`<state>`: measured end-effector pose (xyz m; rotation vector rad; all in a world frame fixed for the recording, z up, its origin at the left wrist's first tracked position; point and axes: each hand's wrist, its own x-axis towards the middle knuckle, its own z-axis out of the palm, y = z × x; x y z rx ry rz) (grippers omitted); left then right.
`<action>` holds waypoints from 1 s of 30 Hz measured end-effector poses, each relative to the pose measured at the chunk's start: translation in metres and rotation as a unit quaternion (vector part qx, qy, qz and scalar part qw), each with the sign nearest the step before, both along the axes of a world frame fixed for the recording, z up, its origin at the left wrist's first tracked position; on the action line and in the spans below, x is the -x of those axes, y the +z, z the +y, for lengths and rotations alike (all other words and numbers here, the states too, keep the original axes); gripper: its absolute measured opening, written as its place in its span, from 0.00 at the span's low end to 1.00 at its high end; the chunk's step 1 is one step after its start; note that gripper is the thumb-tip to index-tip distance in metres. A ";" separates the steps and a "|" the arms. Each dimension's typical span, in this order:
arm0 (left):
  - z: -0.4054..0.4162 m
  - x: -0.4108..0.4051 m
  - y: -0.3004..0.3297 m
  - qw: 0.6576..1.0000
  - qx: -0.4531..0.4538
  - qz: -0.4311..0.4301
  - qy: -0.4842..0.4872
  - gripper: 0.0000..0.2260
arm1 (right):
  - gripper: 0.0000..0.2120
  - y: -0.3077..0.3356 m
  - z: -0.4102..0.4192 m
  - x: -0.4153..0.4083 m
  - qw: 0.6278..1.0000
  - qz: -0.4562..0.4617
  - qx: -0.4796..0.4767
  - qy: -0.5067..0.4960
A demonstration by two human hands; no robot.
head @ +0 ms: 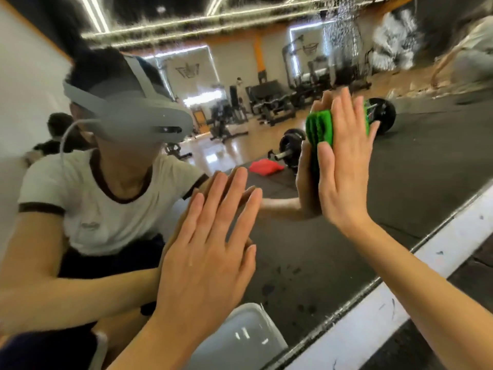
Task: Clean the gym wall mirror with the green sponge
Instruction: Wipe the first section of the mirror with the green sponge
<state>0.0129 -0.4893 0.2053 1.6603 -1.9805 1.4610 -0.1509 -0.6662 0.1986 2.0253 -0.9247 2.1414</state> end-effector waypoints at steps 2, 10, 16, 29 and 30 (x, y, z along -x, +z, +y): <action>-0.001 0.000 -0.002 1.000 0.006 -0.004 -0.001 0.32 | 0.26 -0.052 0.010 0.000 1.000 0.007 -0.028 0.004; -0.002 0.000 -0.004 1.000 0.016 -0.005 -0.004 0.33 | 0.28 -0.064 0.010 0.010 0.998 0.045 -0.045 0.016; -0.001 0.000 -0.004 1.000 0.020 0.000 -0.012 0.33 | 0.28 -0.022 -0.001 0.005 1.000 -0.005 -0.021 0.015; 0.000 -0.003 -0.003 1.000 0.009 -0.025 -0.007 0.33 | 0.25 -0.008 0.024 -0.020 0.998 -0.045 0.002 0.048; 0.000 -0.003 -0.003 1.000 0.010 -0.022 -0.008 0.33 | 0.25 0.010 0.022 -0.023 0.997 -0.063 0.015 0.046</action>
